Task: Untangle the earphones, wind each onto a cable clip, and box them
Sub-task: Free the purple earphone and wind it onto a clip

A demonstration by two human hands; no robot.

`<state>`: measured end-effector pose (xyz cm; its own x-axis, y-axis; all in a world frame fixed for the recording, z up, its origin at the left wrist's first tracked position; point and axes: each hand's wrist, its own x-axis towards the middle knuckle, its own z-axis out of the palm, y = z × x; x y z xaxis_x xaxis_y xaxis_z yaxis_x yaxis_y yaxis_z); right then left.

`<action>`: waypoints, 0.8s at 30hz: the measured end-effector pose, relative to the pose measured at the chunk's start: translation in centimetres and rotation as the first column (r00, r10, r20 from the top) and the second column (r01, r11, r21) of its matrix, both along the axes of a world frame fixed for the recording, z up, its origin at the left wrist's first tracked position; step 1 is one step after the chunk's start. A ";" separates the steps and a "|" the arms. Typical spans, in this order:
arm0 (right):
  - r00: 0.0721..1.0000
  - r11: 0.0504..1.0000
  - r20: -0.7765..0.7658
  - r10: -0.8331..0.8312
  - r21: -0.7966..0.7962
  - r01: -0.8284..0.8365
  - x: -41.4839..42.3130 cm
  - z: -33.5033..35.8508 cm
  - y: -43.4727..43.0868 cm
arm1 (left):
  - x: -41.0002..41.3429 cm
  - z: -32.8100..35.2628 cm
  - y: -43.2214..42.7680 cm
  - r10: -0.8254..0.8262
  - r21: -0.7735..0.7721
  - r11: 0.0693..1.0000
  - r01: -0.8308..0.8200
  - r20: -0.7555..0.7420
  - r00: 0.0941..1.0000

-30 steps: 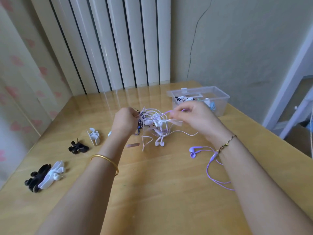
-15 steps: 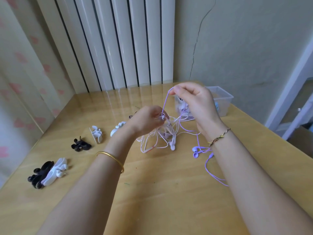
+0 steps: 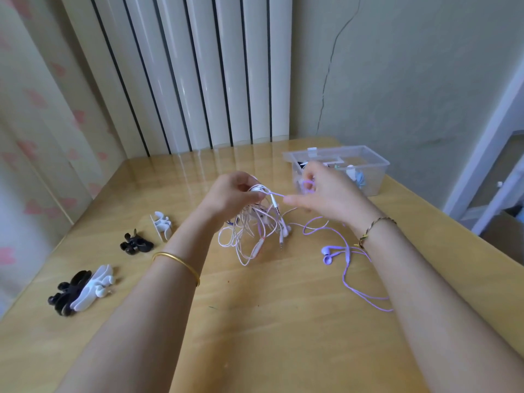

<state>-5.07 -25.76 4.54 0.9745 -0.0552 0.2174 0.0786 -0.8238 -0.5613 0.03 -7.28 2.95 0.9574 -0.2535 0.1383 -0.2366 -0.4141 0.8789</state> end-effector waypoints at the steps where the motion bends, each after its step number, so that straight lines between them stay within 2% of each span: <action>1: 0.998 0.998 -0.064 0.009 -0.064 -0.013 0.0 -0.2 0.2 | 0.0 0.1 -0.1 0.015 0.000 1.000 -0.015 0.028 1.000; 3: 0.998 0.991 -0.063 -0.031 -0.133 0.022 0.0 -0.5 0.2 | 0.1 0.1 -0.2 0.043 0.035 0.998 -0.047 0.088 0.995; 5: 0.993 0.989 0.037 -0.110 -0.091 0.113 0.2 -0.5 0.0 | 0.3 0.0 0.1 0.061 0.115 0.990 -0.076 0.133 0.989; 7: 0.969 0.978 0.170 -0.178 0.135 0.156 0.6 -0.3 -0.5 | 0.6 -0.2 0.6 0.080 0.198 0.974 -0.109 0.150 0.985; 9: 0.931 0.892 0.302 -0.206 0.449 0.052 0.8 -0.1 -0.8 | 0.9 -0.6 0.9 0.092 0.226 0.966 -0.123 0.142 0.986; 11: 0.878 0.758 0.412 -0.246 0.646 -0.090 0.6 0.2 -0.6 | 1.2 -1.0 1.1 0.115 0.252 0.956 -0.150 0.149 0.982; 13: 0.855 0.598 0.434 -0.283 0.777 -0.196 0.3 0.8 -0.4 | 1.4 -1.4 1.1 0.137 0.296 0.939 -0.175 0.146 0.980; 14: 0.871 0.459 0.412 -0.267 0.849 -0.261 0.2 1.1 -0.4 | 1.4 -1.6 1.1 0.148 0.323 0.927 -0.188 0.144 0.978; 15: 0.903 0.268 0.376 -0.209 0.910 -0.318 0.1 1.3 -0.5 | 1.4 -1.7 1.0 0.162 0.346 0.916 -0.203 0.144 0.976; 16: 0.934 0.068 0.334 -0.129 0.942 -0.327 0.1 1.4 -0.6 | 1.4 -1.9 1.0 0.175 0.355 0.909 -0.219 0.150 0.973; 17: 0.958 -0.051 0.282 -0.054 0.957 -0.284 0.2 1.3 -0.7 | 1.4 -2.0 0.9 0.188 0.350 0.907 -0.233 0.159 0.969; 18: 0.977 -0.021 0.211 -0.006 0.977 -0.212 0.4 1.0 -0.6 | 1.3 -2.1 0.7 0.193 0.331 0.913 -0.238 0.164 0.967; 19: 0.991 0.184 0.137 0.001 0.974 -0.135 0.5 0.5 -0.5 | 1.2 -2.1 0.5 0.190 0.307 0.922 -0.234 0.166 0.967; 20: 0.996 0.489 0.085 -0.022 0.870 -0.064 0.7 -0.2 -0.3 | 1.2 -2.2 0.3 0.178 0.280 0.935 -0.220 0.165 0.970; 21: 0.998 0.744 0.055 -0.029 0.668 -0.015 0.7 -0.9 0.0 | 1.2 -2.2 0.1 0.163 0.256 0.946 -0.201 0.163 0.973; 22: 1.000 0.887 0.016 -0.001 0.462 -0.006 0.6 -1.5 0.4 | 1.1 -2.2 -0.2 0.146 0.235 0.955 -0.182 0.162 0.976; 23: 0.998 0.950 -0.035 0.048 0.311 -0.035 0.5 -2.1 0.7 | 1.1 -2.2 -0.5 0.133 0.220 0.961 -0.168 0.164 0.978; 24: 0.993 0.970 -0.071 0.097 0.231 -0.079 0.5 -2.5 1.1 | 1.0 -2.2 -0.8 0.121 0.208 0.966 -0.155 0.163 0.979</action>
